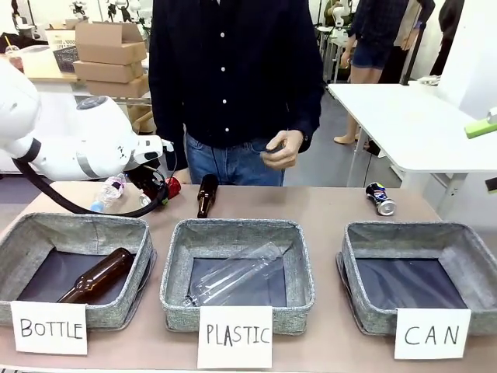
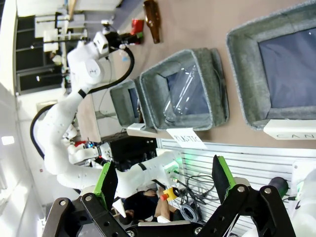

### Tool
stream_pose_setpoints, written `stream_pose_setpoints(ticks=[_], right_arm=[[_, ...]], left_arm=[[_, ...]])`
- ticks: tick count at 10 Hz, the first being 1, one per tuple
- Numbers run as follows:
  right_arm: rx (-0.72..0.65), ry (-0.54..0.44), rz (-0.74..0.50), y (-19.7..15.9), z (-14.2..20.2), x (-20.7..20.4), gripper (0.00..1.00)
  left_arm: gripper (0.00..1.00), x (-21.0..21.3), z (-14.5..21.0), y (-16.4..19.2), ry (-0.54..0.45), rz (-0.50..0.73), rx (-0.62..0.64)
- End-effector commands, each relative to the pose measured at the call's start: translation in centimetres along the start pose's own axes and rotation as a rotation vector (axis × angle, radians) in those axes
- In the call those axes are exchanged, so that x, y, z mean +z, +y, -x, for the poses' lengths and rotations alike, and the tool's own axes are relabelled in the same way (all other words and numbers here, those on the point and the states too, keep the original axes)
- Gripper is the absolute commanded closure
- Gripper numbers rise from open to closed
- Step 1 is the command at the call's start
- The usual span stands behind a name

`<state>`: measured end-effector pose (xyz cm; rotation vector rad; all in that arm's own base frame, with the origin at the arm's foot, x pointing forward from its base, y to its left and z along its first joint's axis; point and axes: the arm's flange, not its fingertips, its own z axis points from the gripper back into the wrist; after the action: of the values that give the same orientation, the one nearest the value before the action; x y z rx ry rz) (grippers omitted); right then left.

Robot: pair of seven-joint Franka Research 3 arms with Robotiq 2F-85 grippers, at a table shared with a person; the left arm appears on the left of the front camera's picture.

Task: Sort the can waste into the basket.
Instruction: Pick up the can waste from the table and place it in the right Fabric basket.

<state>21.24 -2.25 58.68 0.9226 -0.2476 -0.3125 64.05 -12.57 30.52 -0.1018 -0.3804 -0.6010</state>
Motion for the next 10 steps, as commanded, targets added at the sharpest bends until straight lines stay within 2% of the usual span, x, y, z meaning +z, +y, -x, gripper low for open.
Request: stream_pose_setpoints(ticks=[1,2,3,5,6,8,9,10], right_arm=[[0.015,0.005,-0.023,0.1,0.0,0.1,0.00],[0.015,0.005,-0.023,0.1,0.0,0.1,0.00],[0.015,0.005,-0.023,0.1,0.0,0.1,0.00],[0.015,0.005,-0.023,0.1,0.0,0.1,0.00],[0.015,0.005,-0.023,0.1,0.0,0.1,0.00],[0.015,0.005,-0.023,0.1,0.0,0.1,0.00],[0.015,0.005,-0.023,0.1,0.0,0.1,0.00],[0.015,0.005,-0.023,0.1,0.0,0.1,0.00]], left_arm=[[1.00,0.8,-0.2,-0.3,0.006,-0.006,0.013],[1.00,2.3,-0.6,-0.2,-0.031,-0.019,0.011],[1.00,5.3,-1.2,0.0,-0.111,-0.035,0.017],[1.00,14.6,-1.8,0.3,-0.264,-0.056,0.047],[1.00,18.9,-1.0,0.0,-0.237,-0.001,0.043],[1.00,25.5,2.5,-1.0,-0.061,0.209,0.049],[1.00,28.6,5.4,-1.8,-0.013,0.332,0.012],[1.00,31.7,9.0,-3.0,-0.022,0.472,-0.033]])
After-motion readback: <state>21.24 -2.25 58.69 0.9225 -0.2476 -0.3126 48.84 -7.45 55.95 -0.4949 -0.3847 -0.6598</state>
